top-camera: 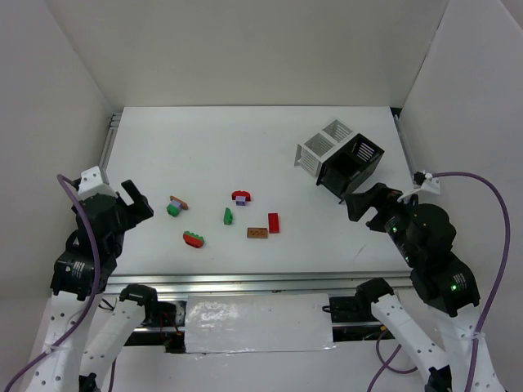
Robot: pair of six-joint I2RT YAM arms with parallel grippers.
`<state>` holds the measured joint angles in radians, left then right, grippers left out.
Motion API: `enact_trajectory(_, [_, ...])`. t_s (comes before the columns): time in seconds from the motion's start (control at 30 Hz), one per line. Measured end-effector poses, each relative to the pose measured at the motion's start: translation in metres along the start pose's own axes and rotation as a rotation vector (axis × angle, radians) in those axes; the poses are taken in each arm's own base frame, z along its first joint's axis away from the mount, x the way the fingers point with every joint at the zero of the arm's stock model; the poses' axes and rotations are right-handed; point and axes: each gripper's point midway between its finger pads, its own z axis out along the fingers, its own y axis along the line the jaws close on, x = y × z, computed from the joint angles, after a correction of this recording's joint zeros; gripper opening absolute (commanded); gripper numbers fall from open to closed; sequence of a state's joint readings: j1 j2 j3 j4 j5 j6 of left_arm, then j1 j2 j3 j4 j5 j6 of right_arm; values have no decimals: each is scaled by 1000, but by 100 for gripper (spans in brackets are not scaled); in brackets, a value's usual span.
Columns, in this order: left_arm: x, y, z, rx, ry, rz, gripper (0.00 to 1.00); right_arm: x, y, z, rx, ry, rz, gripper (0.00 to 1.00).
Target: Sort the legos into containers by color
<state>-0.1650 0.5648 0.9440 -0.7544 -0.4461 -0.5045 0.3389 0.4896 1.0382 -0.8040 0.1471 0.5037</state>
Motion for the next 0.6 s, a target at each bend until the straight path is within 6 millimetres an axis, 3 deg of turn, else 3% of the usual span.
enact_trajectory(0.27, [0, 0, 0, 1, -2, -1, 100, 3, 7, 0, -36, 20, -9, 100])
enact_trajectory(0.4, [0, 0, -1, 6, -5, -3, 99, 15, 16, 15, -61, 107, -14, 99])
enact_trajectory(0.5, [-1, -2, -1, 10, -7, -5, 100, 36, 33, 44, -86, 225, -18, 99])
enact_trajectory(0.6, [-1, -2, 1, 7, -2, -3, 100, 81, 58, 76, -84, 374, -77, 99])
